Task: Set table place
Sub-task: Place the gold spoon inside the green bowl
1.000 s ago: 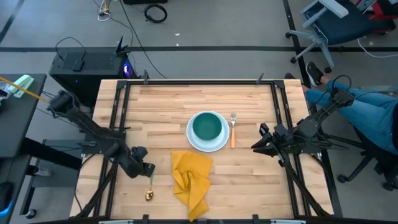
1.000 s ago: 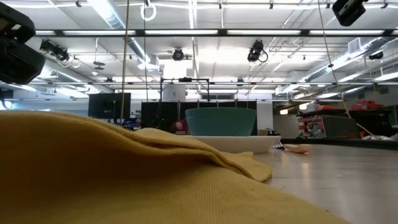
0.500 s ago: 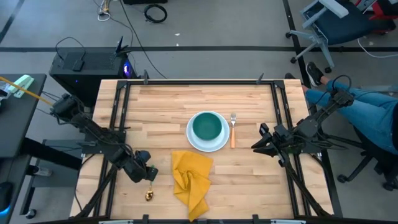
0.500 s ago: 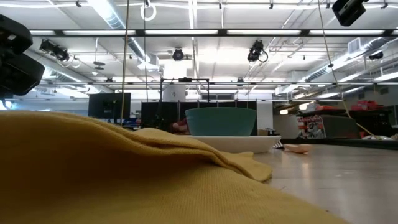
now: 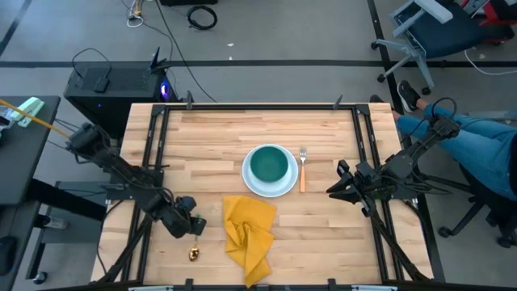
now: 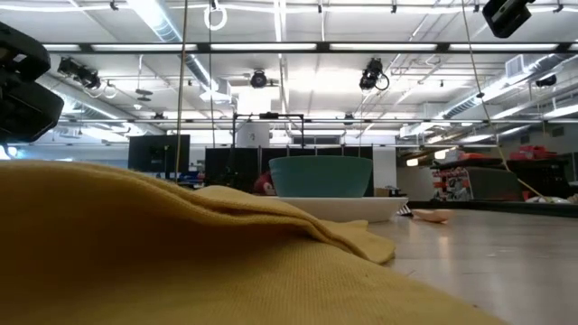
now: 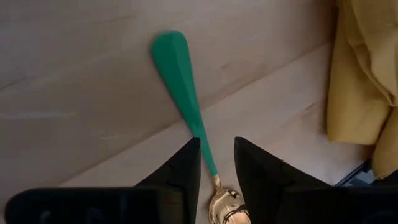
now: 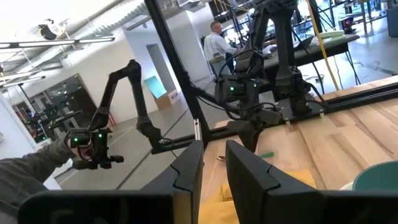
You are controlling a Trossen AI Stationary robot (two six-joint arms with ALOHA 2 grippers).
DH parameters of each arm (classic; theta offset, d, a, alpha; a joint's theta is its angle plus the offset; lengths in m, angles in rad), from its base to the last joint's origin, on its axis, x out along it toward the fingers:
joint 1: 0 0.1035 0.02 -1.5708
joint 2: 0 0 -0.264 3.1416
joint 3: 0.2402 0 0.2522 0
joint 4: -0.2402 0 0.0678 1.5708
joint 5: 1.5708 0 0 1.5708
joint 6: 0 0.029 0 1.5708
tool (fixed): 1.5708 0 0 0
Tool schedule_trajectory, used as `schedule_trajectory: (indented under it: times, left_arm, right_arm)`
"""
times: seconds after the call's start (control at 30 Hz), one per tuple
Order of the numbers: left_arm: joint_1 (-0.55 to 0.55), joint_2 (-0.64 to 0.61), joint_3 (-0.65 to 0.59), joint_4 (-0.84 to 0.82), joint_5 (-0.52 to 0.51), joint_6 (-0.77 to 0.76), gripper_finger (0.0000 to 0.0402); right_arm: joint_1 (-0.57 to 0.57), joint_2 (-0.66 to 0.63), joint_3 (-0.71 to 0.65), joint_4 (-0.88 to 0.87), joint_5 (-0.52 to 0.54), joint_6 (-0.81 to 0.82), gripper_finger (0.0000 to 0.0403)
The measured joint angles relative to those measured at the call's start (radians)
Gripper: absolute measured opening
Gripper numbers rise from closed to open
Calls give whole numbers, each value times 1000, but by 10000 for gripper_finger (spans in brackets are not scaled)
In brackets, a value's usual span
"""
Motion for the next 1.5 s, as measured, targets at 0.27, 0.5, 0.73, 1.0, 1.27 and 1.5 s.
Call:
schedule_trajectory:
  times: [0.27,0.5,0.73,1.0,1.27,1.5]
  left_arm:
    - [-6,49,12,40,23,-19,100]
    - [-17,90,13,43,88,-71,100]
    - [-20,100,12,89,91,-71,94]
    - [-21,103,11,112,91,-72,93]
    - [-12,153,16,124,128,-92,93]
    - [-13,155,14,130,121,-67,93]
  right_arm:
    - [0,0,0,0,0,-4,77]
    - [0,0,0,-2,0,-1,77]
    - [0,0,0,-5,0,0,77]
    - [0,0,0,-8,0,-3,77]
    - [0,0,0,-8,0,-3,77]
    - [0,0,0,-7,0,-4,77]
